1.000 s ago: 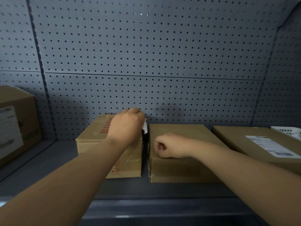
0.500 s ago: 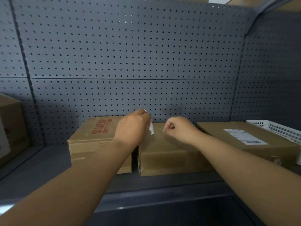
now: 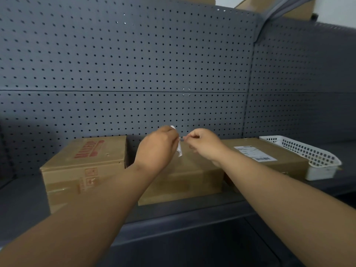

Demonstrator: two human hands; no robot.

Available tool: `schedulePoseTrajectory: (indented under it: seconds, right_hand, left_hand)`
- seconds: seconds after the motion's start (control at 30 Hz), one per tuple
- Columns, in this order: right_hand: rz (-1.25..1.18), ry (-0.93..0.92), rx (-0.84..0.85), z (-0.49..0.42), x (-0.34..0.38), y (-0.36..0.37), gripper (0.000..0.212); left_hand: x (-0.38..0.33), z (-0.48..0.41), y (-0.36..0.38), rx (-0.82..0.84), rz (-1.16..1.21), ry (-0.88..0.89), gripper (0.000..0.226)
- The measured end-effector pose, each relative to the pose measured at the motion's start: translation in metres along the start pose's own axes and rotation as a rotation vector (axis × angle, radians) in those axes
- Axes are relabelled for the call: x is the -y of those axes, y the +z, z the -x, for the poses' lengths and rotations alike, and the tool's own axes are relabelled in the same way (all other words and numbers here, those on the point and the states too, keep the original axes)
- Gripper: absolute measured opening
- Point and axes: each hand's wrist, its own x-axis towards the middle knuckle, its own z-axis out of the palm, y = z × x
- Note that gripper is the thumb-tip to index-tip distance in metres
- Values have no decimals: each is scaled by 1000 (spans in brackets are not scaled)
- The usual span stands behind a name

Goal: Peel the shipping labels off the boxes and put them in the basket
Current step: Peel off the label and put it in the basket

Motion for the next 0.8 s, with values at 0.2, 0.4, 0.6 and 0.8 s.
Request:
schedulePoseTrajectory:
  seconds: [0.2, 0.4, 0.6, 0.8]
  right_hand:
    - [-35, -1, 26, 0, -35, -41, 17]
    - [-43, 1, 24, -5, -80, -111, 14]
    - [-221, 78, 163, -12, -126, -166, 31]
    - [-340, 94, 160, -11, -153, -199, 19]
  left_hand:
    - [-42, -17, 27, -7, 4, -17, 22]
    - [-105, -46, 65, -17, 42, -77, 19]
    - [-170, -67, 99, -21, 91, -132, 18]
    - [-214, -78, 119, -18, 133, -145, 18]
